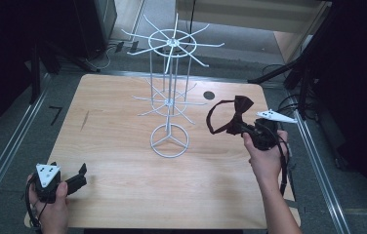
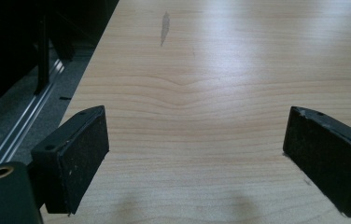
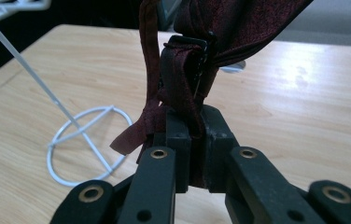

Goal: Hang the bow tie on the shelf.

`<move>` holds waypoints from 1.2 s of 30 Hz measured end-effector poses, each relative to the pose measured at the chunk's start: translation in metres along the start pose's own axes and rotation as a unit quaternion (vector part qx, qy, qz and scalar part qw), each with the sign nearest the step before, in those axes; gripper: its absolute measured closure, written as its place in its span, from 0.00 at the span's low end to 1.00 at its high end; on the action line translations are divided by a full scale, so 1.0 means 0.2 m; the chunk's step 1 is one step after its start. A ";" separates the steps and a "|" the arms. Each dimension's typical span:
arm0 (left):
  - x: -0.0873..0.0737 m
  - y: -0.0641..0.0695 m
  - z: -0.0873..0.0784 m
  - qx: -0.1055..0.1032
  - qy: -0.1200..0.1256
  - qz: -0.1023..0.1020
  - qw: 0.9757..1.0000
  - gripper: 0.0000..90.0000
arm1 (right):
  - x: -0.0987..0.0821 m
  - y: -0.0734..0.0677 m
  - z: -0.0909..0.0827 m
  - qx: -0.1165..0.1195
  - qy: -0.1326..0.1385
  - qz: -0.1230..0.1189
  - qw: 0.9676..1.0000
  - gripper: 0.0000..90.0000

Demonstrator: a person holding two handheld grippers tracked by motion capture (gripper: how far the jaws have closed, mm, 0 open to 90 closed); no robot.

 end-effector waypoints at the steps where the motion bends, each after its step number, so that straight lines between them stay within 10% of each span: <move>1: 0.00 0.00 0.00 0.001 0.001 0.000 1.000 0.08 | 0.00 -0.02 0.00 0.001 0.004 -0.003 1.000 0.94; 36: 0.00 0.00 0.01 -0.001 -0.004 0.003 1.000 0.08 | -0.04 -0.38 0.13 0.019 0.025 -0.039 0.999 0.94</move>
Point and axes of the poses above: each handheld gripper's, and its own axes: z roughly forward along the jaws, x roughly out of its top, y roughly to its right, the point moved 9 cm from there along z, roughly forward along the jaws, and after that the axes turned 15 degrees about z, right-handed, at the moved point
